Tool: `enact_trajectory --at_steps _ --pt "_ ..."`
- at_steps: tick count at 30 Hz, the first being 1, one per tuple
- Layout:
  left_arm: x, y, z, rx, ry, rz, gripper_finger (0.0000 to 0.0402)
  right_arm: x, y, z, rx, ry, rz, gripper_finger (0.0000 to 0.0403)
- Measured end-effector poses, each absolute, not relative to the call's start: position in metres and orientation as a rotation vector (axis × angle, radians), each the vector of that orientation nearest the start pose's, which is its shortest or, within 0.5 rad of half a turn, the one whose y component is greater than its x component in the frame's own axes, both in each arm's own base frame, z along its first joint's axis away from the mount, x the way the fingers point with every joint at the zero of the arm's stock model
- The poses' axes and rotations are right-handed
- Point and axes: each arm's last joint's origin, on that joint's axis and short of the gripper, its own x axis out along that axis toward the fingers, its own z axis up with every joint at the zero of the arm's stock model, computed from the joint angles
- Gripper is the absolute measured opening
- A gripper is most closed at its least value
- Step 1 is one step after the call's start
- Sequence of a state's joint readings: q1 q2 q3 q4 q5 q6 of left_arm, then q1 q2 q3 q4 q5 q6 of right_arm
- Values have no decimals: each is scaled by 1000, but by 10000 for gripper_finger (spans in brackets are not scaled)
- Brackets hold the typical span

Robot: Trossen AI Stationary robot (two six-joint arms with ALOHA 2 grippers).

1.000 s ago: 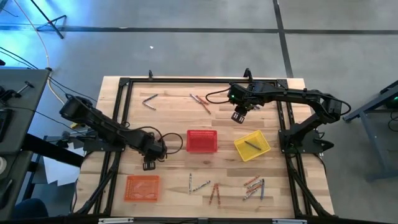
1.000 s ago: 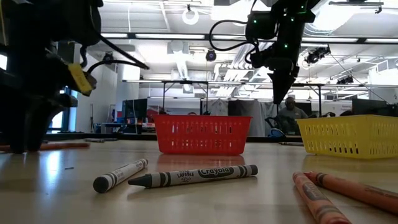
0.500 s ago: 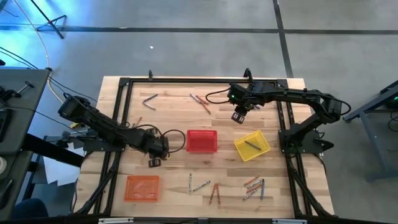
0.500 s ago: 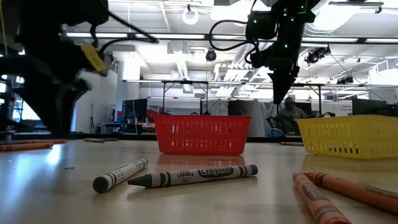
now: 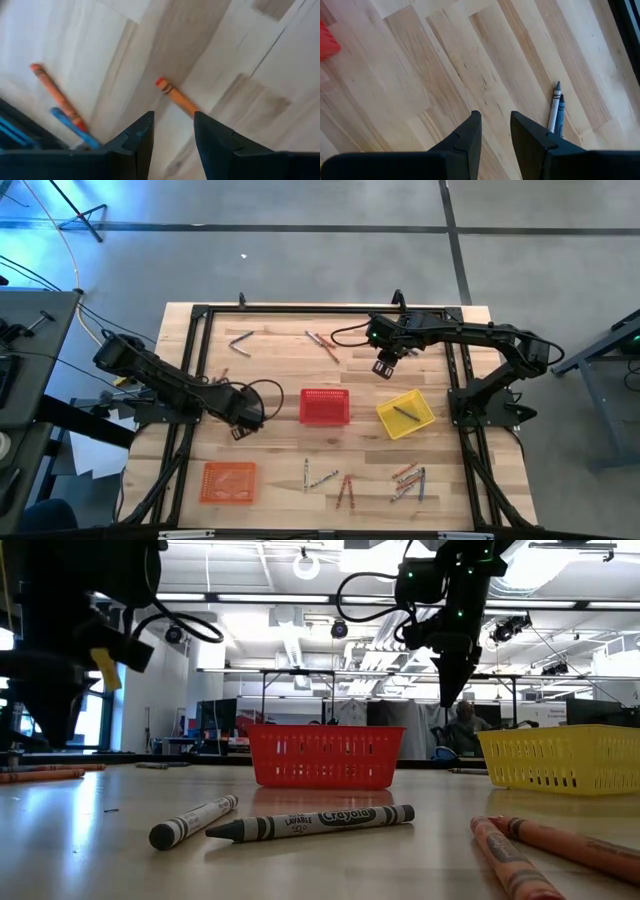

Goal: Sort crayons
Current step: Put the orange crayon into the orange bin

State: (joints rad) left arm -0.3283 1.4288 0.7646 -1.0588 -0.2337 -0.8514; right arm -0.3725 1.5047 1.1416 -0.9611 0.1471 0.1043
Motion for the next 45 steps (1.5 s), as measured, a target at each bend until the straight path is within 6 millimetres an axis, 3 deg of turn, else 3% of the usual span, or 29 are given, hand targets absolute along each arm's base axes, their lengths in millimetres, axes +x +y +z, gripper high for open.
enact_trajectory --at_steps 10,17,24,38,45 --pt "191 -59 166 -453 1431 816 129 256 -105 243 223 1310 -498 96" --pt "191 -59 166 -527 1403 881 129 256 -104 242 221 1311 -497 96" --pt "193 -60 161 -525 1417 902 129 256 -105 242 215 1313 -492 96" --pt "204 -66 123 -439 1602 923 129 256 -105 242 209 1315 -487 96" --pt "207 -68 114 -434 1640 897 123 256 -105 242 208 1315 -487 96"
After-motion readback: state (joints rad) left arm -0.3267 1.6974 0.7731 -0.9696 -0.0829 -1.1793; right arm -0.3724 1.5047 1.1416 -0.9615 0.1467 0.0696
